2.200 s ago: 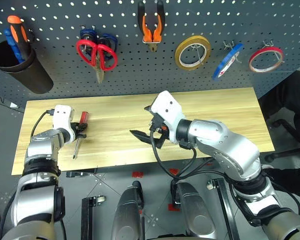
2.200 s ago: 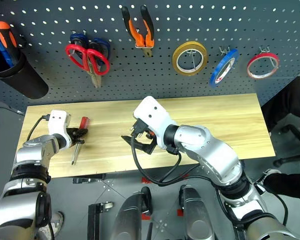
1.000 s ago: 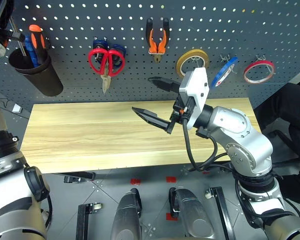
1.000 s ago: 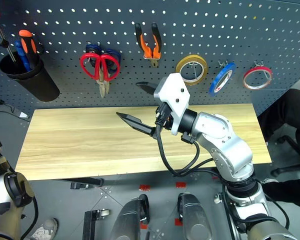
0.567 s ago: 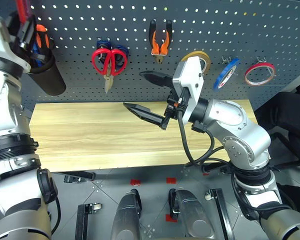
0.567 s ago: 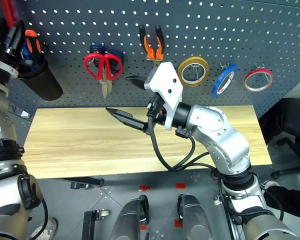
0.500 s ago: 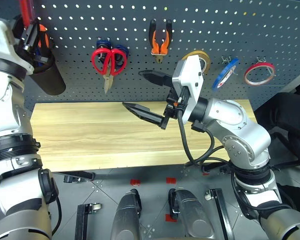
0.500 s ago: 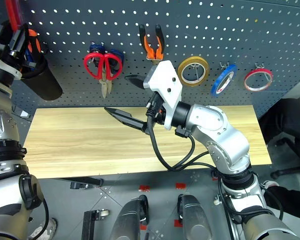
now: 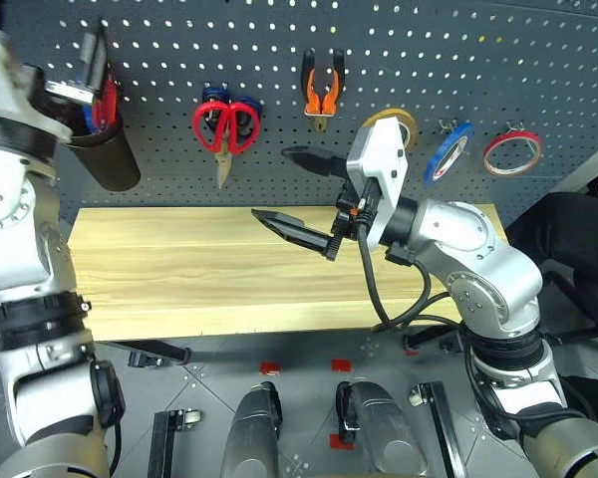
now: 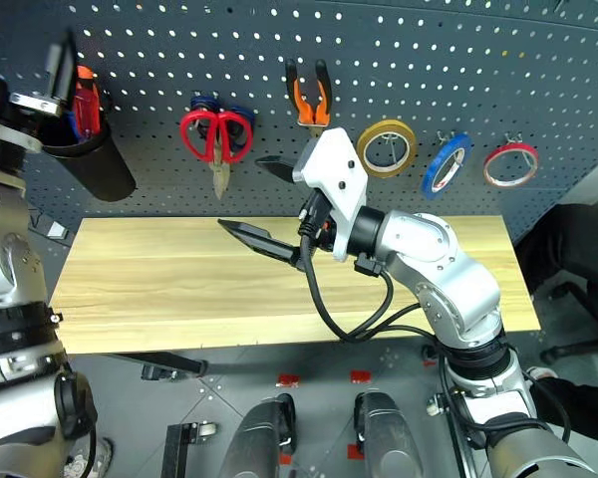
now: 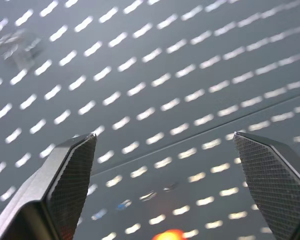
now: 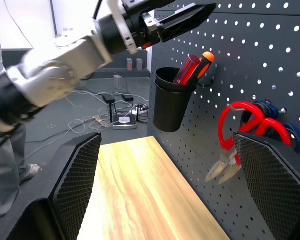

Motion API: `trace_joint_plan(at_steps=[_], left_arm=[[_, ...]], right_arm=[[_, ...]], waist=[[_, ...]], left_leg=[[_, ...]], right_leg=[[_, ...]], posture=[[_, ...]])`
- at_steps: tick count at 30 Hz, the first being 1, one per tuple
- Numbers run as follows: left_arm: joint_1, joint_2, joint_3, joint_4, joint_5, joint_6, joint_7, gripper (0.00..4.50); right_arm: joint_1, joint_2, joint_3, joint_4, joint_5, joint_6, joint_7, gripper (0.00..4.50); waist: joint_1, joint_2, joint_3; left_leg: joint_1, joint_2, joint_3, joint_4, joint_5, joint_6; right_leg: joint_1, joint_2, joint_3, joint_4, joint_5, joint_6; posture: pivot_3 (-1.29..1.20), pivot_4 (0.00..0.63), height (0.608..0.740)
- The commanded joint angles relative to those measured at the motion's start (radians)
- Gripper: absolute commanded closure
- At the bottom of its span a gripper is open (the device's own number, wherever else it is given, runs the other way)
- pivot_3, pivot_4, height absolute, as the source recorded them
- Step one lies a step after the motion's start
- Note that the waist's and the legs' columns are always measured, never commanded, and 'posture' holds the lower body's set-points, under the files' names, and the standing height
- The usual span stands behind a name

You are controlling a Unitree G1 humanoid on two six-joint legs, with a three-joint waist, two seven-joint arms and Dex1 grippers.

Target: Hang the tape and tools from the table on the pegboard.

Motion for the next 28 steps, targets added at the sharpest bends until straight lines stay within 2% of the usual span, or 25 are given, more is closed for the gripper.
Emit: trace_joint_plan(at_steps=[1, 5, 8, 11, 15, 20, 22, 24, 28], left_arm=[[0.135, -0.034, -0.005, -0.131, -0.039, 0.187, 0.031, 0.03], [0.266, -0.097, 0.067, -0.166, -0.097, 0.37, 0.113, 0.03], [0.317, -0.117, 0.08, -0.144, -0.028, 0.39, 0.188, 0.03], [0.356, -0.15, 0.108, -0.092, -0.041, 0.349, 0.182, 0.03], [0.371, -0.187, 0.11, -0.034, -0.026, 0.32, 0.19, 0.03], [0.379, -0.235, 0.098, 0.048, 0.005, 0.237, 0.202, 0.03], [0.379, -0.247, 0.096, 0.073, 0.02, 0.215, 0.21, 0.03], [0.385, -0.255, 0.091, 0.091, 0.036, 0.198, 0.216, 0.03], [0.401, -0.252, 0.079, 0.125, 0.079, 0.145, 0.223, 0.03]], right_arm=[[0.041, -0.026, -0.061, -0.026, 0.002, -0.02, -0.018, 0.0], [0.117, -0.056, -0.085, -0.018, -0.033, -0.023, -0.059, 0.0], [0.181, -0.052, -0.097, 0.031, -0.127, -0.083, -0.155, 0.0], [0.259, -0.032, -0.099, 0.135, -0.286, -0.216, -0.299, 0.0], [0.364, 0.009, -0.13, 0.259, -0.4, -0.408, -0.426, 0.0], [0.471, 0.033, -0.227, 0.426, -0.394, -0.501, -0.488, 0.0], [0.477, 0.038, -0.255, 0.492, -0.387, -0.53, -0.495, 0.0], [0.475, 0.035, -0.277, 0.562, -0.389, -0.555, -0.498, 0.0], [0.46, 0.036, -0.312, 0.668, -0.378, -0.583, -0.496, 0.0]], waist=[[0.0, 0.002, -0.006], [-0.002, 0.002, -0.007], [0.001, 0.002, -0.008], [0.006, 0.003, -0.028], [0.018, 0.003, -0.045], [0.022, 0.004, -0.076], [0.021, 0.003, -0.081], [0.019, 0.005, -0.088], [0.018, 0.009, -0.102]], left_leg=[[0.001, 0.0, 0.001, 0.0, 0.0, 0.0], [0.004, 0.002, -0.001, -0.001, 0.0, 0.001], [0.004, 0.002, -0.004, -0.002, 0.002, 0.002], [0.004, 0.001, -0.004, -0.002, 0.004, -0.001], [0.005, 0.001, -0.001, -0.002, 0.004, -0.002], [0.005, 0.001, -0.002, -0.002, 0.004, -0.001], [0.008, 0.001, -0.001, -0.003, 0.004, -0.001], [0.018, 0.001, 0.001, -0.004, 0.001, 0.003], [0.019, 0.002, 0.002, -0.004, 0.001, 0.003]], right_leg=[[0.001, 0.0, 0.001, 0.0, 0.0, 0.0], [0.001, 0.002, 0.003, 0.003, 0.001, -0.002], [0.001, 0.003, 0.002, 0.005, 0.002, -0.004], [0.001, 0.002, 0.002, 0.005, 0.003, -0.005], [0.001, 0.002, 0.003, 0.004, 0.003, -0.004], [0.002, 0.003, 0.003, 0.003, 0.003, -0.005], [0.005, 0.003, 0.003, 0.002, 0.003, -0.005], [0.014, 0.003, 0.002, 0.001, 0.003, -0.005], [0.015, 0.004, 0.003, 0.001, 0.002, -0.005]], posture=[[-0.14, 0.212, 0.74], [-0.14, 0.205, 0.74], [-0.14, 0.198, 0.74], [-0.14, 0.189, 0.74], [-0.15, 0.17, 0.74], [-0.14, 0.142, 0.74], [-0.14, 0.13, 0.74], [-0.13, 0.121, 0.74], [-0.12, 0.109, 0.74]])
